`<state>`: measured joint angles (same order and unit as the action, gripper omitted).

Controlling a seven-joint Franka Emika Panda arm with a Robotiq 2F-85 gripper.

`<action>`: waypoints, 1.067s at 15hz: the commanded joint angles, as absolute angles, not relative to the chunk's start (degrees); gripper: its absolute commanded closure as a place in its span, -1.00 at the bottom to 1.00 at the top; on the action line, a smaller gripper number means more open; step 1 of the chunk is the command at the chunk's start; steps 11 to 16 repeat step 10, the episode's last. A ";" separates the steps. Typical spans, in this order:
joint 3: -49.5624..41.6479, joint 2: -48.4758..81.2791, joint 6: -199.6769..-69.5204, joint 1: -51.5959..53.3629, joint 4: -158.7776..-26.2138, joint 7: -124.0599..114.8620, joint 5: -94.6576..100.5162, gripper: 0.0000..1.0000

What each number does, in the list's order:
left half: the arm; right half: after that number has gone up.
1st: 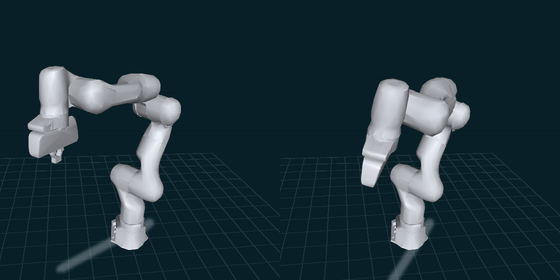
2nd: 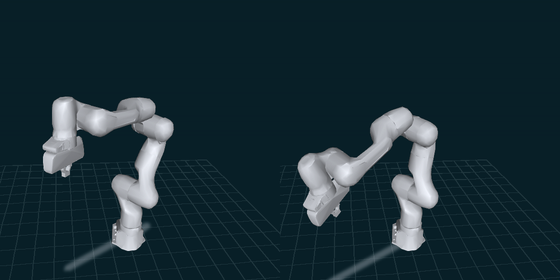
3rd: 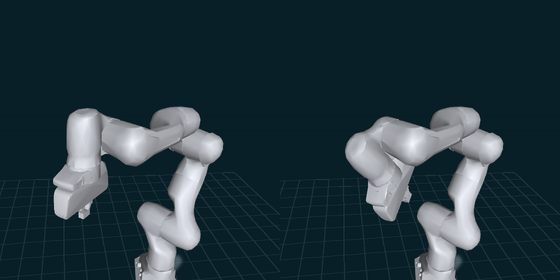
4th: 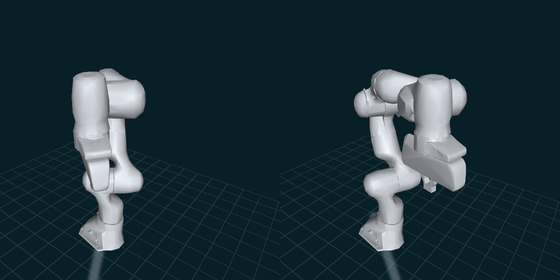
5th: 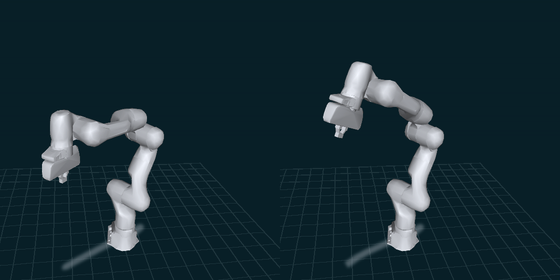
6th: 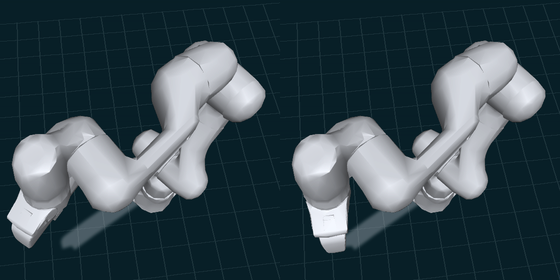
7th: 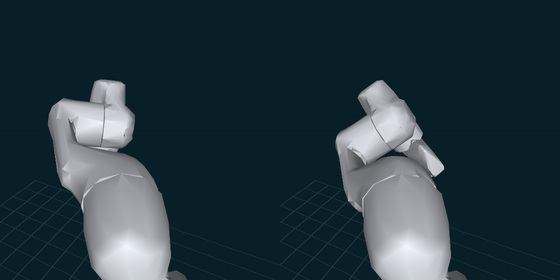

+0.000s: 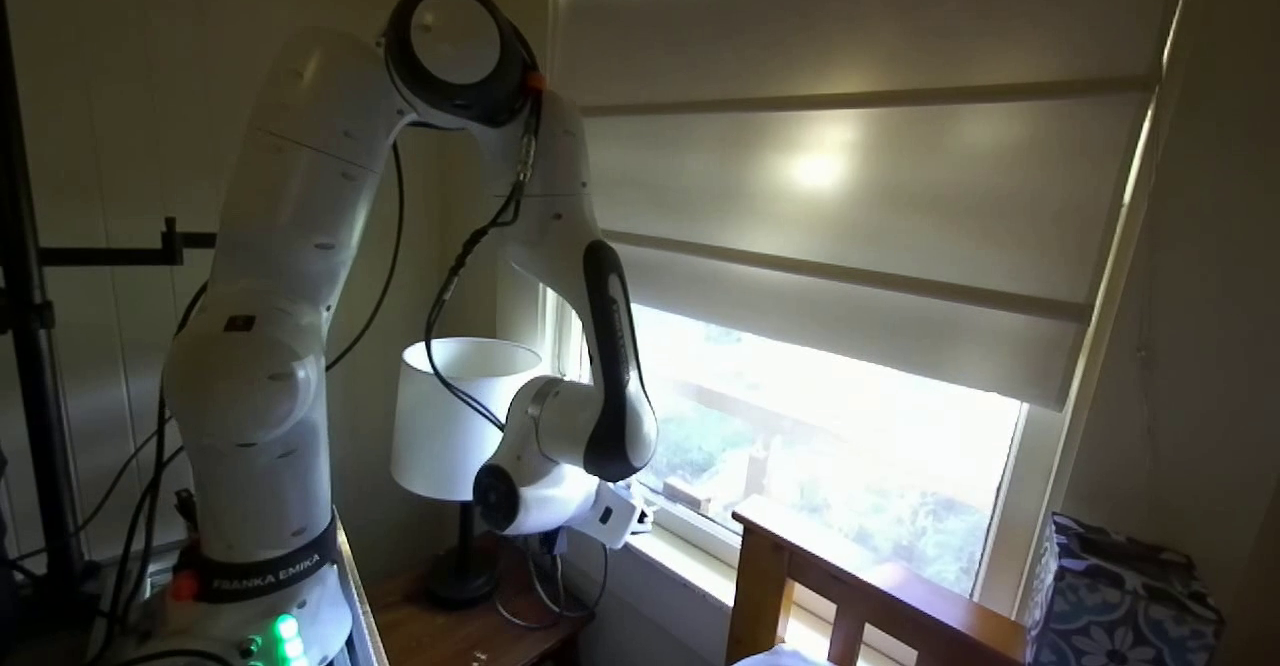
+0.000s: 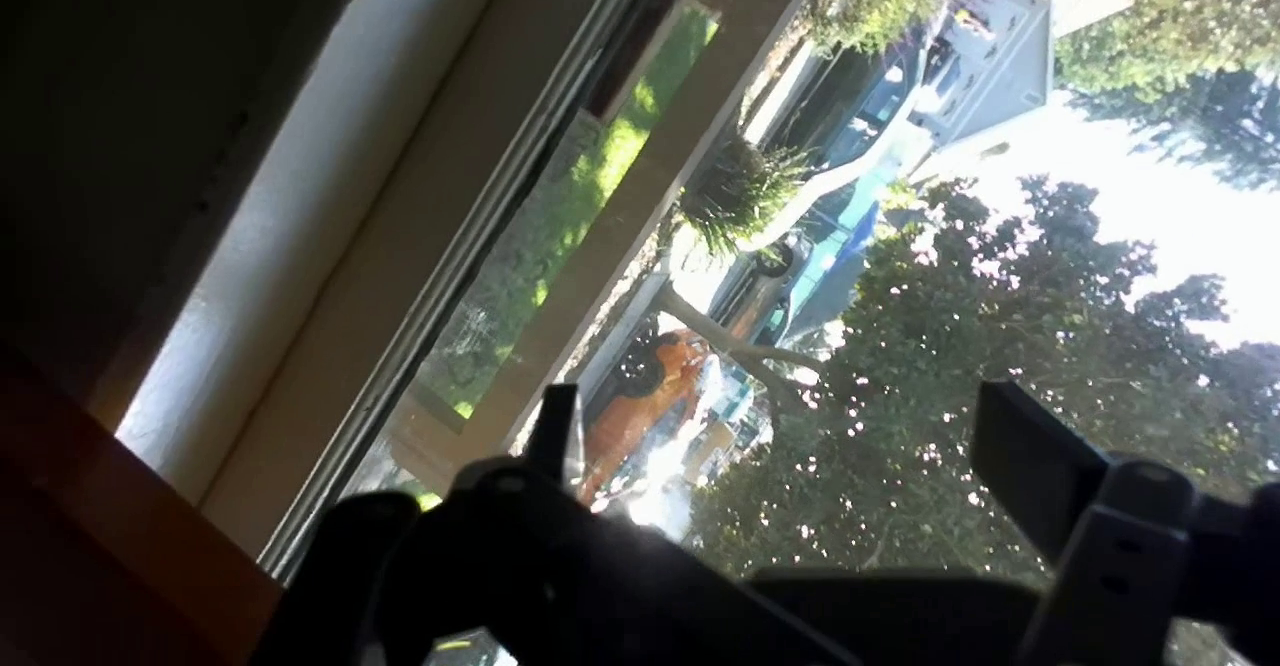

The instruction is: Move the lamp slightly to the left

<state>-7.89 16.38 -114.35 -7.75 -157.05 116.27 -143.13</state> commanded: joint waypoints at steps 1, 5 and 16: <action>-9.82 8.82 -127.61 -3.16 -158.19 121.53 -143.37 -1.00; -8.61 1.54 -139.56 -1.34 -158.33 126.24 -143.40 -1.00; -6.93 0.00 -140.31 -3.05 -157.03 126.30 -142.89 -1.00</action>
